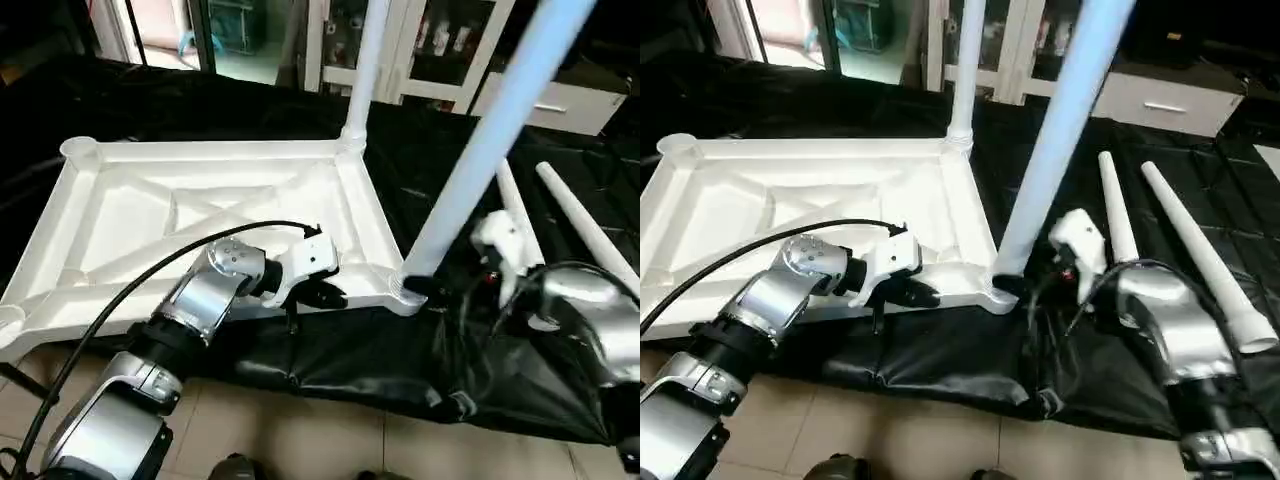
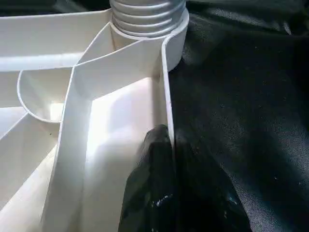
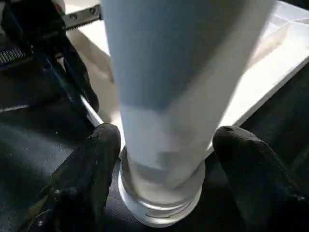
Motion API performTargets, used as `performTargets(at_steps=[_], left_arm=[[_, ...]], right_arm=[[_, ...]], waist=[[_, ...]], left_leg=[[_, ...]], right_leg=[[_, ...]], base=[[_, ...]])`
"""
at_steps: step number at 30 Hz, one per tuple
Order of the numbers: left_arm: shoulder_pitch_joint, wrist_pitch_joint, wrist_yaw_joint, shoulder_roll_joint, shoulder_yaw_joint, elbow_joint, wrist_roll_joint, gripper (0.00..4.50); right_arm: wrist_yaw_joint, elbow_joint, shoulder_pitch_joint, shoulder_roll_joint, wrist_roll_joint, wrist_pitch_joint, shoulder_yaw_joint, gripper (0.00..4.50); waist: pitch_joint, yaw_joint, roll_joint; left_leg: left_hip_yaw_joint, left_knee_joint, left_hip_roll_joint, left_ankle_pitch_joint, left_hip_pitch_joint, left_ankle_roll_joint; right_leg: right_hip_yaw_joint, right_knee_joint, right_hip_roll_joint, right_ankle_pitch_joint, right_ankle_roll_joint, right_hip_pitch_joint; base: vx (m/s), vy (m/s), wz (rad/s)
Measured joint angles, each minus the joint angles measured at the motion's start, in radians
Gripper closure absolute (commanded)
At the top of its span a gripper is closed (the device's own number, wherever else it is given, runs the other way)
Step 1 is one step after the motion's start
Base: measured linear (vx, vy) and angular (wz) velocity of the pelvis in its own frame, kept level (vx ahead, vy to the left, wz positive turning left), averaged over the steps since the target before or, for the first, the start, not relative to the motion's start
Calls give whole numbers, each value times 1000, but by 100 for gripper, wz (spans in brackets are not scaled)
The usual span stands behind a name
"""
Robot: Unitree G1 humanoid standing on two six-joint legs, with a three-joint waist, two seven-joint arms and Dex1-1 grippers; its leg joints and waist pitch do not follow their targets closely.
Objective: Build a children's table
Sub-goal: Rotate leg to tighten
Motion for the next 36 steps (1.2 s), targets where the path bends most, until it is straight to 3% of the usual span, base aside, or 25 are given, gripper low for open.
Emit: performTargets(at_steps=[5, 19, 22, 28, 36], left_arm=[[0, 0, 1, 2, 0, 0, 0, 450], [2, 0, -1, 3, 0, -2, 0, 450], [2, 3, 7, 4, 0, -1, 1, 450], [-72, 70, 202, -87, 24, 121, 34, 450], [-168, 146, 429, -216, 79, 292, 42, 450]], right_arm=[[11, 36, -17, 4, -1, -10, 6, 124], [63, 94, -43, 8, 1, -48, 5, 251], [41, 95, -42, 23, -4, -49, 4, 255], [-313, 130, -46, 184, -43, -29, -66, 259], [-741, 209, -122, 405, -79, 1, -148, 259]], waist=[[0, -1, 0], [0, -1, 0], [0, -3, 0], [-1, -13, -1], [-1, -30, -2]], left_leg=[[0, 1, 0, 0, 0, 0], [0, 2, 0, 0, 0, 0], [0, 3, 1, 0, 0, 0], [0, 5, 1, 0, 1, 0], [-2, 6, 0, 0, -1, 0]], right_leg=[[0, 0, 0, 0, 0, 0], [0, 1, 0, 0, 0, 0], [0, 2, 0, 0, 0, 0], [0, 1, 1, -1, 2, 1], [0, -5, 0, -2, 4, 2]], base=[[0, 0, 0], [0, 0, 0], [0, 0, 0], [0, 0, 0], [0, 0, 0]])
